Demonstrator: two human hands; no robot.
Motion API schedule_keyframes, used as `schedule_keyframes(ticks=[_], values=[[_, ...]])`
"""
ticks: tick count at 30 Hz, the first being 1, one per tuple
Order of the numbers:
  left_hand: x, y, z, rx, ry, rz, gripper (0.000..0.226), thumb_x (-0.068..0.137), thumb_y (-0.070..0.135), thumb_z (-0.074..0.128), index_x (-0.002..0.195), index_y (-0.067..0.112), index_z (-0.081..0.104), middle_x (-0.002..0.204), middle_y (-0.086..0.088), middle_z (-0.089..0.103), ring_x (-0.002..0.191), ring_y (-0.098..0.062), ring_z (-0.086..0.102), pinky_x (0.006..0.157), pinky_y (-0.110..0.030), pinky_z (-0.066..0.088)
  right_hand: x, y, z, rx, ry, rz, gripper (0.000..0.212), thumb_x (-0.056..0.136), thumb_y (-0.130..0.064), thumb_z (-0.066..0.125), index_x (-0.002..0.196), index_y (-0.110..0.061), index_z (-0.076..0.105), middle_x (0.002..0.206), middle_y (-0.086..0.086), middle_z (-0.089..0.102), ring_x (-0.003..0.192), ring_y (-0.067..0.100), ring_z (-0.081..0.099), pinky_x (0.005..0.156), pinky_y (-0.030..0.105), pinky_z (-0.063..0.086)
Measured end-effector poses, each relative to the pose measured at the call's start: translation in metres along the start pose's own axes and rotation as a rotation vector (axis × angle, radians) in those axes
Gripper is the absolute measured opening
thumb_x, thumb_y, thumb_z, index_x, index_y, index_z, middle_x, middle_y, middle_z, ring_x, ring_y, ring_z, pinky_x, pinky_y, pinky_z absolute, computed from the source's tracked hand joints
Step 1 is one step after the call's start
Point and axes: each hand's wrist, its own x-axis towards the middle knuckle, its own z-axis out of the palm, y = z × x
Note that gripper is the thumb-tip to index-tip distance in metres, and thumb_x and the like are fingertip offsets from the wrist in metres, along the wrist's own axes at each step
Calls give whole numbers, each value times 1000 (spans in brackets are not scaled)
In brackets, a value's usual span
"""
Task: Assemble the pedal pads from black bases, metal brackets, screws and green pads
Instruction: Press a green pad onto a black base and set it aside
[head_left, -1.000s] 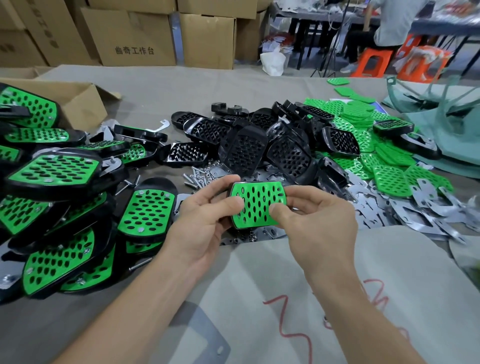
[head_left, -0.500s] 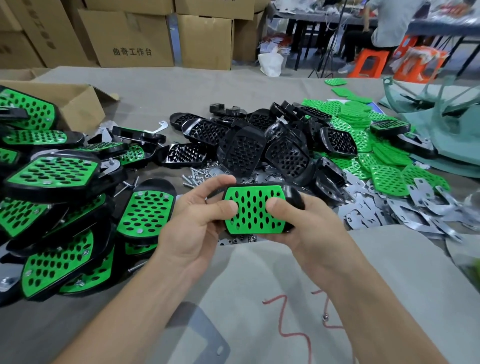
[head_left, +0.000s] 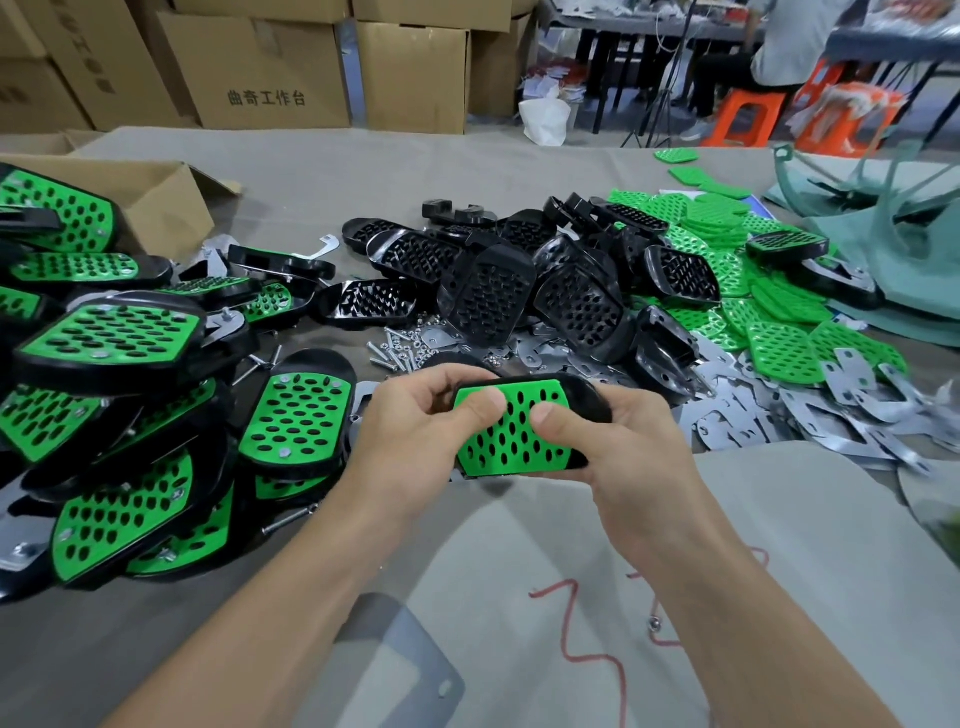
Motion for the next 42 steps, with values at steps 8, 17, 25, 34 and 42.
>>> schedule_keyframes(ticks=[8,17,25,34,42], values=[[0,-4,3,-10,81,65,26,85,9,78,81,35,78,72,10,73,64,-3,64,58,-16,50,3,7,5,-139,-29,-23,2,85,-11,75,86,-11,77,84,19,74,79,29,76,61,39,63],[-2,2,-3,252,-102,247,12,80,29,68,87,34,76,75,13,73,69,1,60,64,-15,47,0,6,3,-122,-23,-50,22,67,-24,78,86,-12,79,74,23,65,72,26,60,75,58,52],[-7,-6,12,138,24,179,9,82,32,62,81,35,71,72,13,67,68,-4,57,63,-26,46,9,2,-5,-78,-90,6,21,74,-21,73,94,-17,77,86,9,72,81,22,68,75,48,57],[-6,-3,9,6,13,137,12,83,28,69,94,29,74,88,4,76,77,-7,68,61,-19,53,8,-1,-8,84,-108,-104,29,89,4,60,108,-12,75,97,16,75,85,25,72,75,41,61],[-5,5,4,30,-55,150,24,86,28,66,105,37,79,94,-3,78,82,-9,69,68,-23,56,1,0,-4,6,-73,-178,31,76,-3,66,102,-15,80,90,19,76,79,29,71,75,52,59]])
